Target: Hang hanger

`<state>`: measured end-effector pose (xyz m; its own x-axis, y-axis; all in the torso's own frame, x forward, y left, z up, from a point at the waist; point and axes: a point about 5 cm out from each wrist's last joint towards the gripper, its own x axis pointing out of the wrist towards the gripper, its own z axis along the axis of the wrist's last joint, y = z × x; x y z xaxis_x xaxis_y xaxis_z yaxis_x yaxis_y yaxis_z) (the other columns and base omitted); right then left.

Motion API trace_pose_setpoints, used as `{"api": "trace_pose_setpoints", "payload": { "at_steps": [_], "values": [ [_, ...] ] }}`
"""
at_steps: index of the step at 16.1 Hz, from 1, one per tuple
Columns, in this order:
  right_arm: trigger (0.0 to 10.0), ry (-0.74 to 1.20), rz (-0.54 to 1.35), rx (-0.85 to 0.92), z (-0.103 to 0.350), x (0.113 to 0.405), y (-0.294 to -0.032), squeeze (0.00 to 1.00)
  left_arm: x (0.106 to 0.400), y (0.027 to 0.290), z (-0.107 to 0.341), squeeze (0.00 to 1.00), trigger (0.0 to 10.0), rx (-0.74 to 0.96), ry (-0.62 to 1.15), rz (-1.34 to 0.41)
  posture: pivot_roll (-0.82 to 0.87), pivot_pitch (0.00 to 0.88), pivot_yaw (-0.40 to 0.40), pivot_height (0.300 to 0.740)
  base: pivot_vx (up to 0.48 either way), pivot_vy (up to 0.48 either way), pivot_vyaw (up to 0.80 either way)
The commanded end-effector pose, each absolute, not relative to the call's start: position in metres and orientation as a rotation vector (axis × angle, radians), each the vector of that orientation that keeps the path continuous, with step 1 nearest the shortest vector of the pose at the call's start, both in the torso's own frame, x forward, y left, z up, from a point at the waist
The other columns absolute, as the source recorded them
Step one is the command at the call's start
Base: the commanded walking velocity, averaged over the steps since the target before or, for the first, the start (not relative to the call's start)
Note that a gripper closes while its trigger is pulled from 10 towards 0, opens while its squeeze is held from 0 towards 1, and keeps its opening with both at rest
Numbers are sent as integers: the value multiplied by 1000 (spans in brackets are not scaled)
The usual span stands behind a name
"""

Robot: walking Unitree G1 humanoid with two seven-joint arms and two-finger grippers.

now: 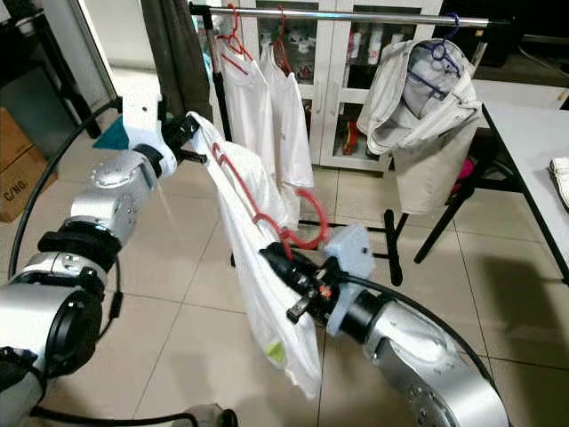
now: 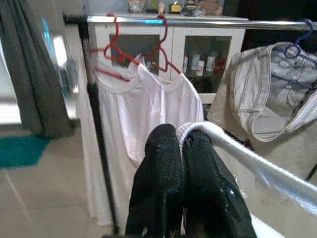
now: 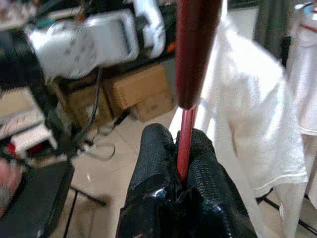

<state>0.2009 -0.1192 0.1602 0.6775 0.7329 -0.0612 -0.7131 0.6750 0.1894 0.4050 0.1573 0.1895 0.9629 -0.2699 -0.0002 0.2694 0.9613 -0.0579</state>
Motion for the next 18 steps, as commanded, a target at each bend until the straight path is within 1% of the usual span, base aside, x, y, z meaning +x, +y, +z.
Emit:
{"api": "trace_pose_setpoints", "payload": {
  "at_steps": [1, 3, 5, 7, 9, 10, 11, 13, 14, 15, 16, 18],
  "values": [
    [0, 207, 809, 195, 149, 194, -127, 0, 409, 198, 219, 0, 0, -135, -83, -85, 5, 7, 66, 740, 0, 0, 0],
    [0, 176, 759, 248, 152, 197, -132, 0, 407, 202, 200, 0, 0, -252, -10, -73, 7, 9, 67, 740, 0, 0, 0],
    [0, 155, 692, 270, 152, 203, -136, 0, 405, 199, 190, 0, 0, -303, 21, -93, 7, 9, 66, 740, 0, 0, 0],
    [0, 98, 540, 312, 154, 218, -142, 0, 401, 174, 176, 0, 0, -300, 79, -271, 9, 7, 66, 740, 0, 0, 0],
    [0, 42, 400, 353, 156, 232, -145, 0, 386, 144, 161, 0, 0, -187, 140, -574, 5, 6, 68, 740, 0, 0, 0],
    [0, 36, 382, 357, 157, 234, -145, 0, 382, 140, 159, 0, 0, -171, 152, -621, 6, 5, 68, 740, 0, 0, 0],
    [0, 13, 324, 383, 157, 240, -146, 0, 368, 133, 154, 0, 0, -141, 183, -732, 11, 4, 64, 740, 0, 0, 0],
    [0, -11, 242, 420, 157, 249, -145, 0, 329, 121, 146, 0, 0, -109, 268, -942, 26, 6, 50, 740, 0, 0, 0],
    [0, -15, 231, 423, 157, 250, -145, 0, 322, 120, 146, 0, 0, -103, 279, -983, 26, 6, 50, 740, 0, 0, 0],
    [0, -46, 173, 442, 158, 257, -147, 0, 298, 114, 149, 0, 0, -95, 308, -1133, 29, 10, 45, 740, 0, 0, 0],
    [0, -54, 160, 448, 159, 259, -149, 0, 291, 112, 150, 0, 0, -96, 311, -1186, 29, 10, 45, 740, 0, 0, 0],
    [0, -115, 62, 489, 163, 271, -158, 0, 270, 109, 155, 0, 0, -150, 333, -1303, 37, 10, 40, 740, 0, 0, 0]
  ]
}}
